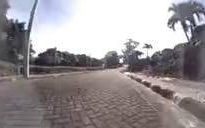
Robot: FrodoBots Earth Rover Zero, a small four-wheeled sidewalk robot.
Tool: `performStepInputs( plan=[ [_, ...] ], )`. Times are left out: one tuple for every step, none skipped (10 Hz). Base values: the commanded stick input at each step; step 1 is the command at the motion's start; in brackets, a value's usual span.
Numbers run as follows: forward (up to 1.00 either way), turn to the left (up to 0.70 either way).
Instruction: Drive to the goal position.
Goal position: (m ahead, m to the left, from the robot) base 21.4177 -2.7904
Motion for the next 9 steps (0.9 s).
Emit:
performStepInputs(
  plan=[
    [1.0, 0.0],
    [1.0, 0.0],
    [1.0, 0.0],
    [1.0, 0.0],
    [1.0, 0.0],
    [1.0, 0.0],
    [1.0, 0.0],
    [1.0, 0.0],
    [1.0, 0.0]
  ],
)
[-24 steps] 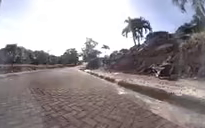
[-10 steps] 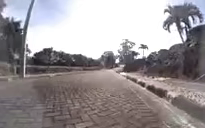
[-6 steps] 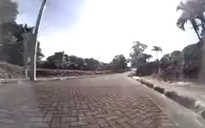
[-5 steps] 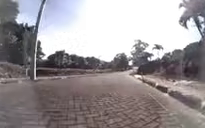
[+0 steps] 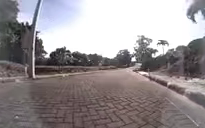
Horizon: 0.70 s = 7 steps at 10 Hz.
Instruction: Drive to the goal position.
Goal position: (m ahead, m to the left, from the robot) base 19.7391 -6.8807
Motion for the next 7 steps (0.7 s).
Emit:
performStepInputs(
  plan=[
    [1.0, 0.0],
    [1.0, 0.0],
    [1.0, 0.0],
    [1.0, 0.0],
    [1.0, 0.0],
    [1.0, 0.0],
    [1.0, 0.0]
  ],
)
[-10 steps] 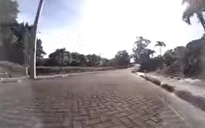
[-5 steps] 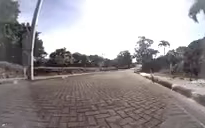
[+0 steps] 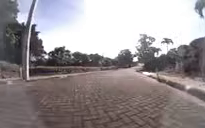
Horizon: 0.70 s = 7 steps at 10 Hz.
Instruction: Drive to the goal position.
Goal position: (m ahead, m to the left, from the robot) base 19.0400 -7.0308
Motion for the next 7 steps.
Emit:
performStepInputs(
  plan=[
    [1.0, 0.0],
    [1.0, 0.0],
    [1.0, 0.0],
    [1.0, 0.0],
    [1.0, 0.0],
    [1.0, 0.0],
    [1.0, 0.0]
  ],
)
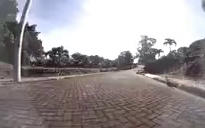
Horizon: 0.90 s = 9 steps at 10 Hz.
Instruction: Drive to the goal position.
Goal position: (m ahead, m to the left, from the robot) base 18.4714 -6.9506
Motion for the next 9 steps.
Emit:
performStepInputs(
  plan=[
    [1.0, 0.0],
    [1.0, 0.0],
    [1.0, 0.0],
    [1.0, 0.0],
    [1.0, 0.0],
    [1.0, 0.0],
    [1.0, 0.0],
    [1.0, 0.0],
    [1.0, 0.0]
  ],
)
